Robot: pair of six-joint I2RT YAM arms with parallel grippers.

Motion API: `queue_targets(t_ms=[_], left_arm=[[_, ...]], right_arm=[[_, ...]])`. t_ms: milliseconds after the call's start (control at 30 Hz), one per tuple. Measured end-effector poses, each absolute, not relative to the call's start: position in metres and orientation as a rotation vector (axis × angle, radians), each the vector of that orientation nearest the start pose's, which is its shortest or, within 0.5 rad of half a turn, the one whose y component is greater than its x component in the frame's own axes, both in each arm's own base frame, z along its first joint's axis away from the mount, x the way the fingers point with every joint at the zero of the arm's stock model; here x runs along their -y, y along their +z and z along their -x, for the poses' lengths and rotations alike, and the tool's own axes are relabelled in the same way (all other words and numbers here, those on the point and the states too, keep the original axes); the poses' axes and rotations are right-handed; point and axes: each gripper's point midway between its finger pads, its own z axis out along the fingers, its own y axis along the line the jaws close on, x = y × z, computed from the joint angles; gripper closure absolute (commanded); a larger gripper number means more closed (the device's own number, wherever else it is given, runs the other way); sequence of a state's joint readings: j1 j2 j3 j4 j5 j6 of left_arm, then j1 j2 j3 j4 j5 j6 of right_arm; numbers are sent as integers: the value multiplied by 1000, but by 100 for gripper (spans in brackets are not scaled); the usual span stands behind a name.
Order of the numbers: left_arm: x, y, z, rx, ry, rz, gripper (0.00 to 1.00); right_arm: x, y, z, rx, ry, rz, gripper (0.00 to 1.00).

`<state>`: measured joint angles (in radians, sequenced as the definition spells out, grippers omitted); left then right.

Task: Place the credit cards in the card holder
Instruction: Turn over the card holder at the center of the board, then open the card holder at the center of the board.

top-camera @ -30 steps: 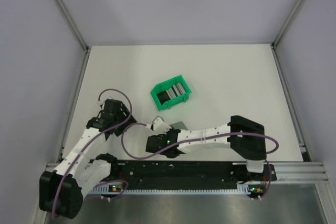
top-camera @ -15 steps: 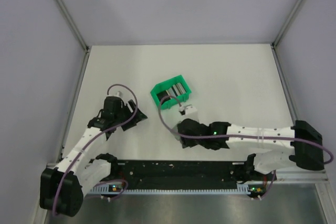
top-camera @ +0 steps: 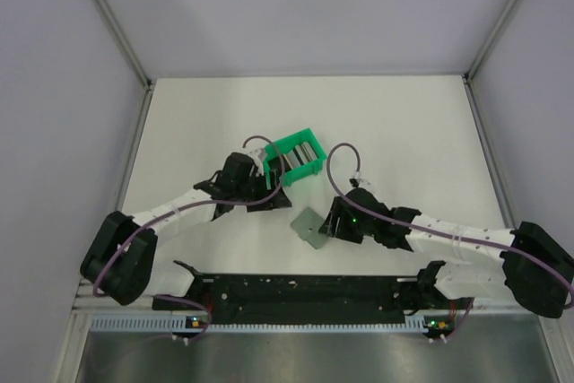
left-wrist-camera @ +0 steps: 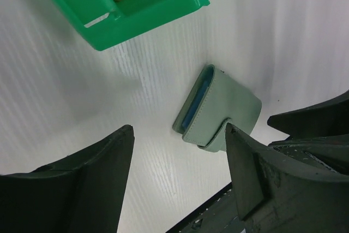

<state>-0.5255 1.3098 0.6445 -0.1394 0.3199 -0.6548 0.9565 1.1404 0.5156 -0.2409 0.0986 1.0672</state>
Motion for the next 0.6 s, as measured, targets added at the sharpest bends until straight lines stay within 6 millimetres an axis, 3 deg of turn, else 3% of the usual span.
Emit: queue_targets(t_ms=[233, 433, 600], left_arm=[[255, 51, -227, -2567, -963, -133, 28], [274, 48, -221, -2547, -1020, -215, 31], [278, 40, -216, -2534, -1016, -232, 33]], right_arm=[[-257, 40, -165, -2610, 767, -239, 43], [-261, 41, -168, -2602, 796, -248, 43], [-261, 30, -173, -2610, 776, -204, 43]])
